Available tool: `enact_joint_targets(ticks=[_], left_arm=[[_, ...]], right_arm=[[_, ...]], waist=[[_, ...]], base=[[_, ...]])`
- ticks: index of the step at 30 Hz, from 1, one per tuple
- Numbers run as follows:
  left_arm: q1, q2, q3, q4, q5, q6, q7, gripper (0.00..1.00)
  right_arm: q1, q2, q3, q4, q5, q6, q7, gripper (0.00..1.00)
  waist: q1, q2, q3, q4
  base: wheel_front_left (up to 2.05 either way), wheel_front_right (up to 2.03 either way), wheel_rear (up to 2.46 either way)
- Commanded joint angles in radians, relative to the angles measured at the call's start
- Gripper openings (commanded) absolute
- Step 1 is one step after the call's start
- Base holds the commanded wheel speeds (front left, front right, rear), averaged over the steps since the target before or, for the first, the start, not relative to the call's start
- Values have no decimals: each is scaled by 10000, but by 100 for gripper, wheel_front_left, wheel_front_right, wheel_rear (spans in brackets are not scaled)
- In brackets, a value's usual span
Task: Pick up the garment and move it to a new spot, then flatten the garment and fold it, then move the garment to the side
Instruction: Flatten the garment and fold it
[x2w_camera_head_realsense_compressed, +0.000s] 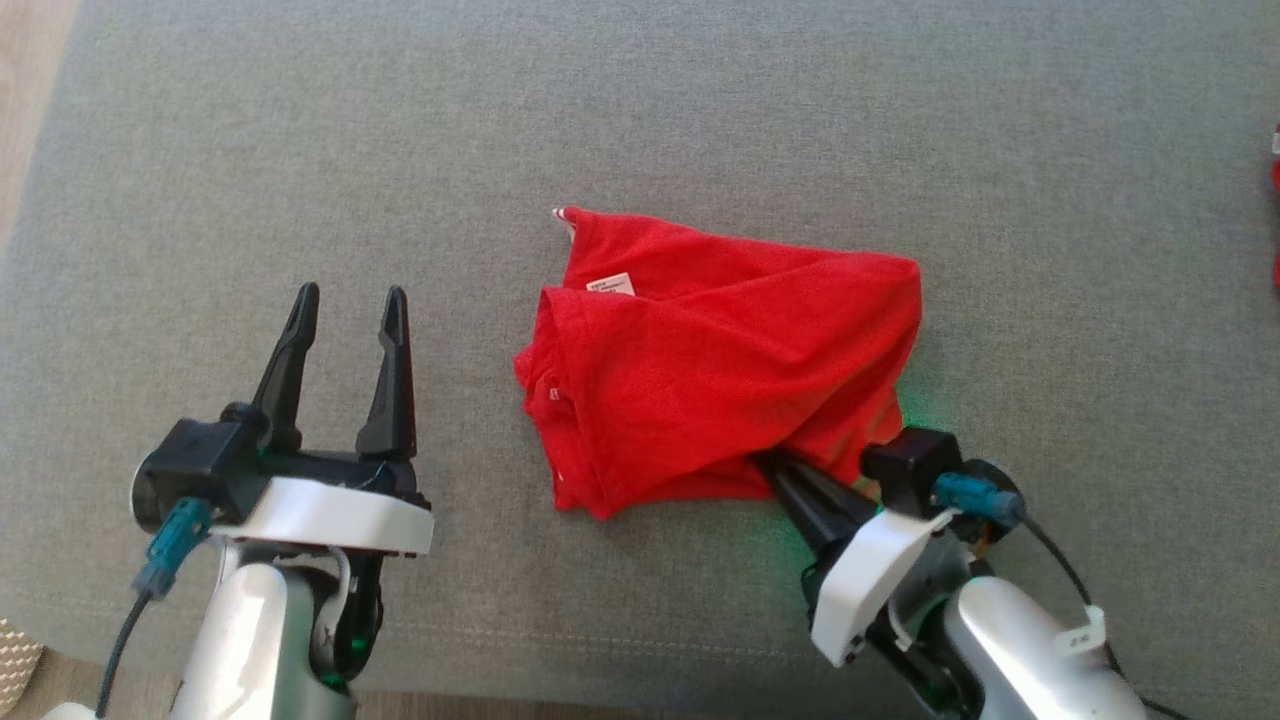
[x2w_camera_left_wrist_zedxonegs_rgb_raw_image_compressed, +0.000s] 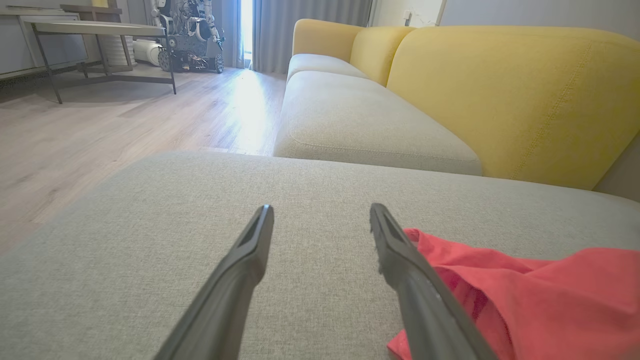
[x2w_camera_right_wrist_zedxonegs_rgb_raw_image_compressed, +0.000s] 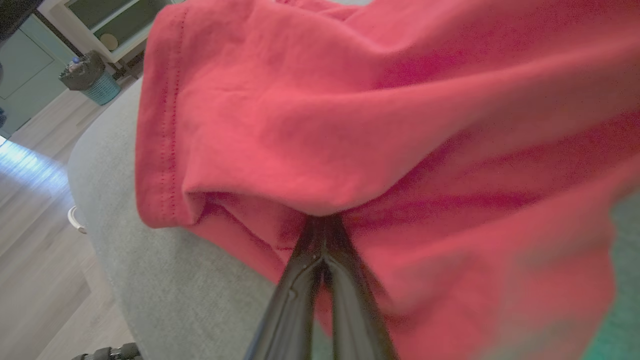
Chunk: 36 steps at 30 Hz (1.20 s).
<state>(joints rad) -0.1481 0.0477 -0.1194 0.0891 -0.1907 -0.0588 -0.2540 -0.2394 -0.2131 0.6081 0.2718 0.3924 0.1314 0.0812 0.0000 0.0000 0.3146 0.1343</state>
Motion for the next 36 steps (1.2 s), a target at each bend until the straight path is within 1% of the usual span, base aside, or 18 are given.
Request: enact_joint_targets(ticks=[1, 5, 11, 15, 19, 25, 26, 27, 28, 29, 32, 36], left_arm=[[-210, 53, 321, -358, -88, -6, -78, 100], [-250, 45, 317, -322, -90, -35, -78, 100], [-283, 37, 306, -295, -99, -67, -78, 100], [-207, 34, 346, -270, -88, -68, -78, 100], [-38, 33, 441, -237, -40, -50, -78, 100], [315, 73, 593, -176, 82, -24, -78, 100], [315, 73, 593, -176, 82, -24, -78, 100], [375, 86, 618, -155, 90, -15, -78, 100], [475, 127, 666, -147, 107, 2, -78, 100], [475, 127, 666, -147, 107, 2, -78, 100], [591, 207, 767, -161, 115, 52, -78, 100], [695, 303, 847, -201, 121, 139, -63, 100]], right_arm=[[-2, -32, 253, -401, 45, -7, 79, 0], [-316, 100, 464, -684, 116, -7, 116, 0], [-862, 403, 910, -539, 359, -7, 191, 0], [-749, 355, 1062, -554, 672, -7, 348, 0], [-252, 248, 764, -950, 858, -7, 287, 0], [860, 229, -199, -2071, 933, -7, 447, 0], [860, 229, -199, -2071, 933, -7, 447, 0], [1049, 250, -433, -2322, 927, -7, 428, 22], [1394, 307, -1051, -2854, 855, -7, 299, 100], [1394, 307, -1051, -2854, 855, -7, 299, 100], [1751, 550, -2216, -3609, 644, -7, -58, 100], [1897, 896, -3647, -4299, 42, -7, -530, 100]], waist=[[0, 0, -2, -19], [0, 0, -6, -31], [0, 0, -53, -3], [0, 0, -180, -36], [0, 0, -419, -208], [0, 0, -940, -612], [0, 0, -940, -612], [0, 0, -1051, -676], [0, 0, -1245, -784], [0, 0, -1245, -784], [0, 0, -1534, -927], [0, 0, -1812, -1058]], base=[[0, 0, 0], [0, 0, 0], [0, 0, 0], [0, 0, 0], [0, 0, 0], [0, 0, 0], [0, 0, 0], [0, 0, 0], [0, 0, 0], [0, 0, 0], [0, 0, 0], [0, 0, 0]])
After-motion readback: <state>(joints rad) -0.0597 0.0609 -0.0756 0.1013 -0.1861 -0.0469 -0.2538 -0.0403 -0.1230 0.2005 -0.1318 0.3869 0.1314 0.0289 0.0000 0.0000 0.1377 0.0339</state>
